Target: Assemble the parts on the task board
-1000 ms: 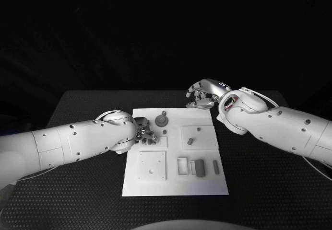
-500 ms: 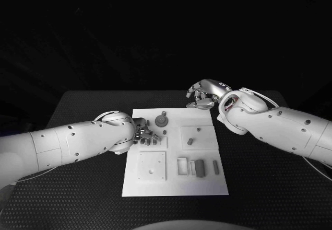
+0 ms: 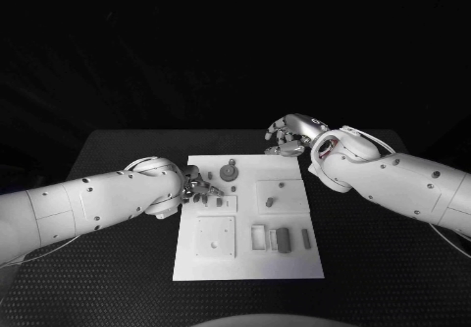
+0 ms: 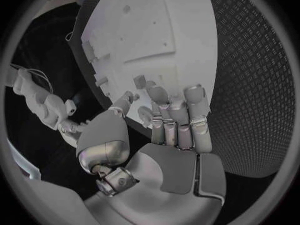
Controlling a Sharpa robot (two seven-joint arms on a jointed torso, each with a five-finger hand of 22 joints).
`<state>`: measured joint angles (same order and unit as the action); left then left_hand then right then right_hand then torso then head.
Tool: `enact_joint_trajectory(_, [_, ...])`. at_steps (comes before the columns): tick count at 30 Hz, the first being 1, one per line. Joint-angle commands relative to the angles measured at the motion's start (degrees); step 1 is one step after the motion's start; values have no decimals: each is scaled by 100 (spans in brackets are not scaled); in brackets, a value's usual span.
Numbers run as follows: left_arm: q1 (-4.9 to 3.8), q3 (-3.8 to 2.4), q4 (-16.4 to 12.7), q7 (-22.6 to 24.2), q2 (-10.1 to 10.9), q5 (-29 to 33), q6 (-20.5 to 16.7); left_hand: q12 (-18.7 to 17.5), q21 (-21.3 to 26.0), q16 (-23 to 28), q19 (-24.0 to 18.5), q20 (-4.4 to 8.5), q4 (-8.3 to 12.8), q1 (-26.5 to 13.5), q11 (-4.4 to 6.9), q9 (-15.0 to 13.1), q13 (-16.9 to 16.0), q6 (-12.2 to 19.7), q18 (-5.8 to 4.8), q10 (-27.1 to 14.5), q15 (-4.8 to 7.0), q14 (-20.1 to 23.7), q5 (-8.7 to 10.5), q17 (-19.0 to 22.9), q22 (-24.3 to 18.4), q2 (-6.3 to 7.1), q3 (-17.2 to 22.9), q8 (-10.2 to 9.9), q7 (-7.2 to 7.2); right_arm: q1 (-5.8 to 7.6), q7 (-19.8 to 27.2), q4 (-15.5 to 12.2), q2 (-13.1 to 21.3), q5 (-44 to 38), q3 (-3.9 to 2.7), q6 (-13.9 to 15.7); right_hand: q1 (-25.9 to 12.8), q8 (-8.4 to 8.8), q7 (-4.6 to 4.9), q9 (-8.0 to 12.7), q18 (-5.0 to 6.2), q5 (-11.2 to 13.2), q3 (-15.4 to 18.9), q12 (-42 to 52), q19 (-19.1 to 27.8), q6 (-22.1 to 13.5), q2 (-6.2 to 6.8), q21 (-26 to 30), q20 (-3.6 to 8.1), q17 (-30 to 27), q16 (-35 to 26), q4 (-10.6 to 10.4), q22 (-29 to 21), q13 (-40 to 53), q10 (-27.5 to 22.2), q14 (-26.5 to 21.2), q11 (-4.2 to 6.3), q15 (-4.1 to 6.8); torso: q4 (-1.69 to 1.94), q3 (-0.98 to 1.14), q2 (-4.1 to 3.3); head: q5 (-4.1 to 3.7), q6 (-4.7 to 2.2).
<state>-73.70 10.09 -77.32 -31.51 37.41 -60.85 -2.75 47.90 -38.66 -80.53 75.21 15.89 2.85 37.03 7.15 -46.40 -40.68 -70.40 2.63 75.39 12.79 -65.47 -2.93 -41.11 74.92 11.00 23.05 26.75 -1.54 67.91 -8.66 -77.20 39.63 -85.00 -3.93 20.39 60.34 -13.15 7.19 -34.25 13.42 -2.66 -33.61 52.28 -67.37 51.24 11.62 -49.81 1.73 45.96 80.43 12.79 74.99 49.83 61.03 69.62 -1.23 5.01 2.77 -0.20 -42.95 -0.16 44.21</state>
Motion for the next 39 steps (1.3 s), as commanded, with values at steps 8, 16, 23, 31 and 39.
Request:
enact_joint_trajectory(8, [-391,-265,602,-15,12,268,-132,-282,280,274,-315,-54,504,364,-176,134,162,373,140,-408,-156,337,-42,158,-20,-471,-342,-340,198,-4,41,29,22,52,-2,-41,-57,46,58,1,158,-6,13,-30,17,-18,-10,19,40,4,-22,-30,71,10,-35,-42,-2,5,9,8,3,-3,-81])
enact_joint_trajectory(16, [-436,-262,1396,116,-474,361,151,-822,830,853,-542,-267,613,373,-553,455,678,1073,68,-882,-525,510,-319,707,-382,-412,-295,-871,593,-4,34,46,10,53,-2,-54,-69,51,61,2,158,-7,14,-29,15,-24,-12,19,39,4,-21,-44,71,11,-35,-42,-6,1,-8,6,-19,-15,-117])
enact_joint_trajectory(23, [-416,-208,2203,-45,-1042,-92,875,-969,965,921,-554,-370,557,282,-672,624,869,1365,117,-1000,-633,554,-347,858,-455,-451,-254,-1112,725,-4,28,38,-16,55,-2,-74,-74,52,62,2,158,-6,14,-29,15,-24,-14,19,39,4,-21,-51,71,11,-35,-41,-7,0,-19,5,-33,-26,-133])
enact_joint_trajectory(31, [-337,-190,2597,22,-1292,-121,1079,-965,1009,908,-556,-418,480,176,-720,736,920,1505,158,-1008,-678,572,-223,915,-460,-443,-260,-1228,785,-4,12,12,-5,75,-2,-67,-78,53,63,2,158,-7,14,-29,14,-26,-14,19,39,5,-20,-57,72,12,-35,-41,-8,-1,-46,9,-87,-22,-169])
enact_joint_trajectory(39, [-317,-188,2631,177,-1377,-121,941,-873,974,800,-476,-405,336,156,-683,788,929,1415,208,-957,-643,532,-117,938,-404,-288,-173,-1200,744,-4,14,15,-28,75,-2,-72,-77,55,64,3,158,-7,12,-28,14,-28,-14,20,39,5,-20,-60,72,13,-35,-40,-9,-2,-46,6,-81,-3,-157])
